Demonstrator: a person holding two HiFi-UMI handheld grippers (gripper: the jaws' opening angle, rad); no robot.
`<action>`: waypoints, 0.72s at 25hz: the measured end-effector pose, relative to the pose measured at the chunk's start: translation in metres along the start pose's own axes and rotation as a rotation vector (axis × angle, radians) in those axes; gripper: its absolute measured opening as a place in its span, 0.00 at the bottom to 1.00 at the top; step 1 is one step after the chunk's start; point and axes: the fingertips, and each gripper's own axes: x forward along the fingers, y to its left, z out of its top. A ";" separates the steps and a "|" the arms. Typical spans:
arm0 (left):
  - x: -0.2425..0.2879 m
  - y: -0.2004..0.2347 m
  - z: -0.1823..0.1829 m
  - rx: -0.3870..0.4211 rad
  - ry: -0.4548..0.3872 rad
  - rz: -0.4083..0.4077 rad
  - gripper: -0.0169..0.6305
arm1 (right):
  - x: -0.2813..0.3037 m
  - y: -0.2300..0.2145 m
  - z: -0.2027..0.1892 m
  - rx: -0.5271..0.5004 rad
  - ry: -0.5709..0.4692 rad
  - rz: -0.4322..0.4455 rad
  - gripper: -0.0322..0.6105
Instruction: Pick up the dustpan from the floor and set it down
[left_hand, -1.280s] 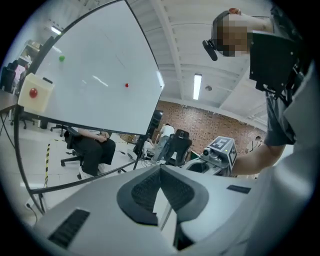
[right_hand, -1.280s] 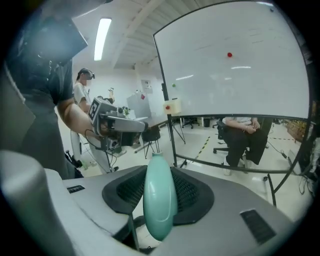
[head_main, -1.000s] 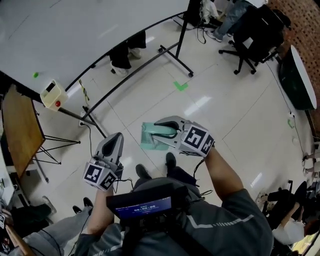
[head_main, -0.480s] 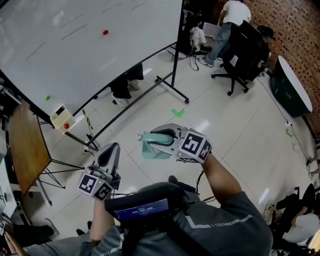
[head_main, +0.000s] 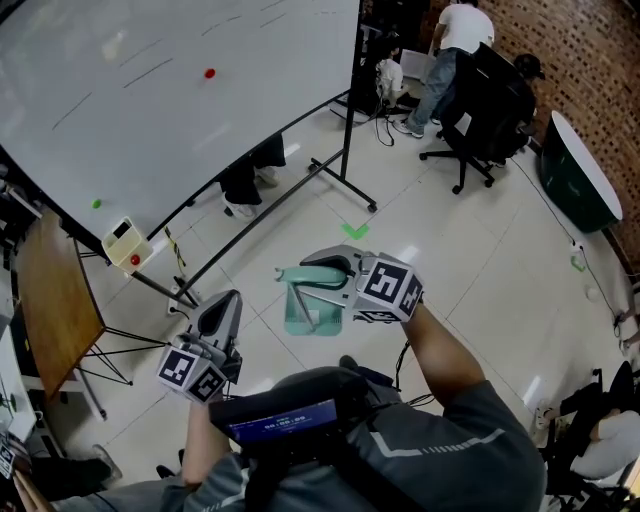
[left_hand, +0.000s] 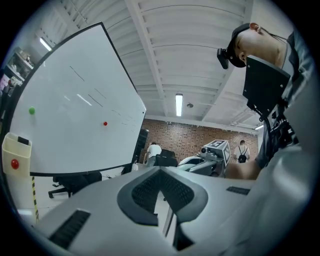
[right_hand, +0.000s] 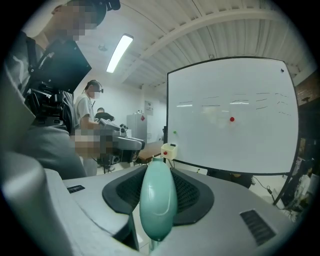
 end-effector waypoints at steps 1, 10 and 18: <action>-0.001 0.001 0.000 0.006 0.002 -0.002 0.06 | 0.001 0.001 0.001 0.002 -0.004 0.001 0.30; -0.009 0.005 -0.001 -0.007 0.007 -0.015 0.06 | 0.003 0.008 0.008 0.010 -0.015 0.001 0.30; -0.015 0.017 0.001 -0.033 -0.055 0.035 0.06 | 0.006 0.001 0.007 0.000 -0.013 -0.010 0.30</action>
